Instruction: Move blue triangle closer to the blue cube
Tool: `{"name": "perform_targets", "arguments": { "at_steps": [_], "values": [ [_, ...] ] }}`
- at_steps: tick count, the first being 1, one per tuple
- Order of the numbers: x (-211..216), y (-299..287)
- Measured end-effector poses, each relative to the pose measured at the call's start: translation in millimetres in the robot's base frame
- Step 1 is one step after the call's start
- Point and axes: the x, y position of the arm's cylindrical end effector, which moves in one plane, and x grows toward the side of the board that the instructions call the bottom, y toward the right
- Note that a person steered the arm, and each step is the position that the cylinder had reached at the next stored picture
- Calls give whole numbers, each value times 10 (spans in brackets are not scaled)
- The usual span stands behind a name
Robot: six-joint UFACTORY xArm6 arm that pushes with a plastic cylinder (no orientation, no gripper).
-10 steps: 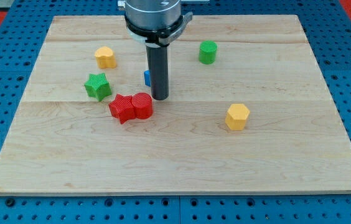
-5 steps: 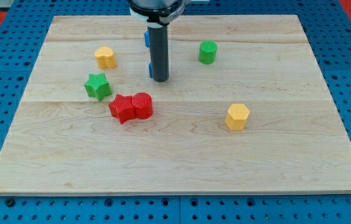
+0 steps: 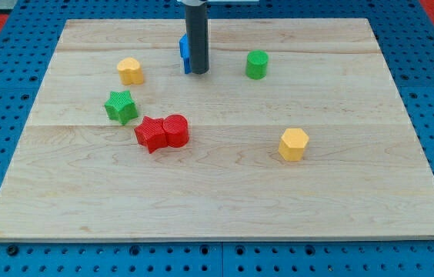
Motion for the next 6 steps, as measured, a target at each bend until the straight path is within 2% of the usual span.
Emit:
{"name": "perform_targets", "arguments": {
  "at_steps": [2,4,6],
  "values": [
    [-102,0],
    [131,-90],
    [180,-418]
  ]
}}
